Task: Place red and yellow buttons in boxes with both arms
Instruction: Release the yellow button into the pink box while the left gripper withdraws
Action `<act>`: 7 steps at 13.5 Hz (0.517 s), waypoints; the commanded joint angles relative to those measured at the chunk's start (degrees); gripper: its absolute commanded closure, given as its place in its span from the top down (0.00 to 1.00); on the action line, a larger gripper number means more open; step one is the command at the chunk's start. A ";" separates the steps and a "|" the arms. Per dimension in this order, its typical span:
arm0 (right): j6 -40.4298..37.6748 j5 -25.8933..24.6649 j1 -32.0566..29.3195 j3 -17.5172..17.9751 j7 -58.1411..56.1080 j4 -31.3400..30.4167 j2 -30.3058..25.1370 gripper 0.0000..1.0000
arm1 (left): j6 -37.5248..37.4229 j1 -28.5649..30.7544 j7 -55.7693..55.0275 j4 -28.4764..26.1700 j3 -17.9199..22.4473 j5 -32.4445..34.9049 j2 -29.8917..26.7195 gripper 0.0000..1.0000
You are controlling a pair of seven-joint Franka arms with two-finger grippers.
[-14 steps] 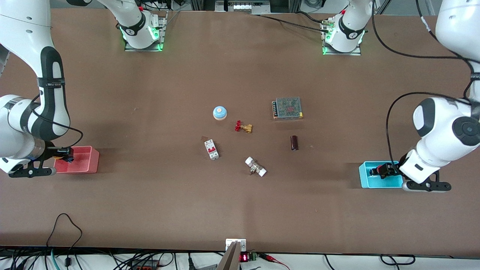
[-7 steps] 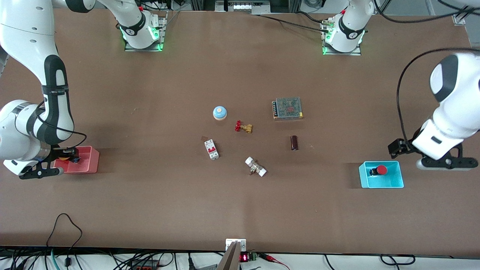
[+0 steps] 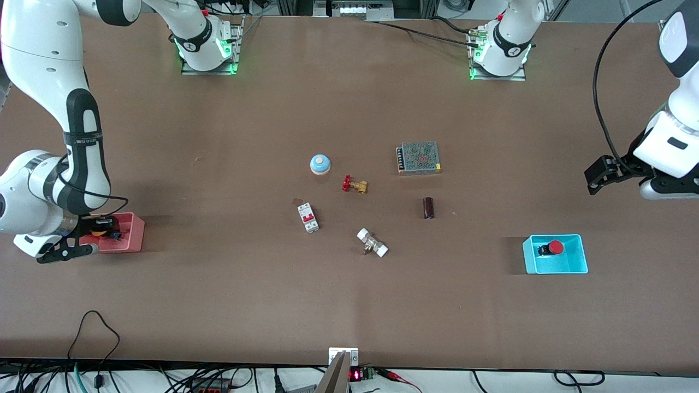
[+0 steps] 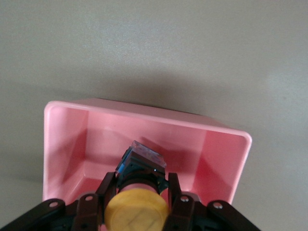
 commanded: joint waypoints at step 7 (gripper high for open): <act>2.03 1.37 -0.84 0.83 -1.91 0.09 1.34 0.39 | -2.83 -9.55 5.26 -0.66 11.68 -4.59 -5.14 1.00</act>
